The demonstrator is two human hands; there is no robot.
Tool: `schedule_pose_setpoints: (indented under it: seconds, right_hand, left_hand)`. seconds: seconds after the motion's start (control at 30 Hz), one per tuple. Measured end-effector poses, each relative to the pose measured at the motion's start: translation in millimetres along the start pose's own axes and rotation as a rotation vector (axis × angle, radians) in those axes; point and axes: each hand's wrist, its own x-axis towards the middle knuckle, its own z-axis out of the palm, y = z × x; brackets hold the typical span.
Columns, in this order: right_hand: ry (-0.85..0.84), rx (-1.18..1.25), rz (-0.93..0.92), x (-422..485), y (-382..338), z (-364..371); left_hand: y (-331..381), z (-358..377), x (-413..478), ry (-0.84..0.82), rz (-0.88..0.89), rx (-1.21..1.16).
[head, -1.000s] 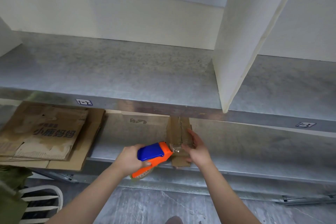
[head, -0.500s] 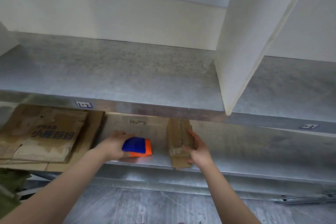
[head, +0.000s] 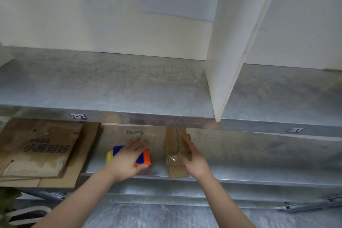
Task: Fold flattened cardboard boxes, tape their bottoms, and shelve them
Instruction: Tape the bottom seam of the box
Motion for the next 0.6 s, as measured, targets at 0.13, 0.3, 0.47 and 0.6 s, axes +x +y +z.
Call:
schedule_pose_setpoints:
  seconds: [0.13, 0.3, 0.47, 0.6]
  right_hand:
    - [0.035, 0.040, -0.088, -10, 5, -2]
    - [0.113, -0.160, -0.247, -28, 26, -7]
    - [0.068, -0.091, -0.193, -23, 27, -10]
    - [0.089, -0.092, -0.126, -9, 23, -8]
  left_hand:
    - [55, 15, 10, 0.101, 0.089, -0.087]
    - [73, 42, 22, 0.144, 0.005, -0.165]
    - [81, 59, 26, 0.184, -0.063, -0.370]
    - [92, 63, 36, 0.334, -0.191, -0.437]
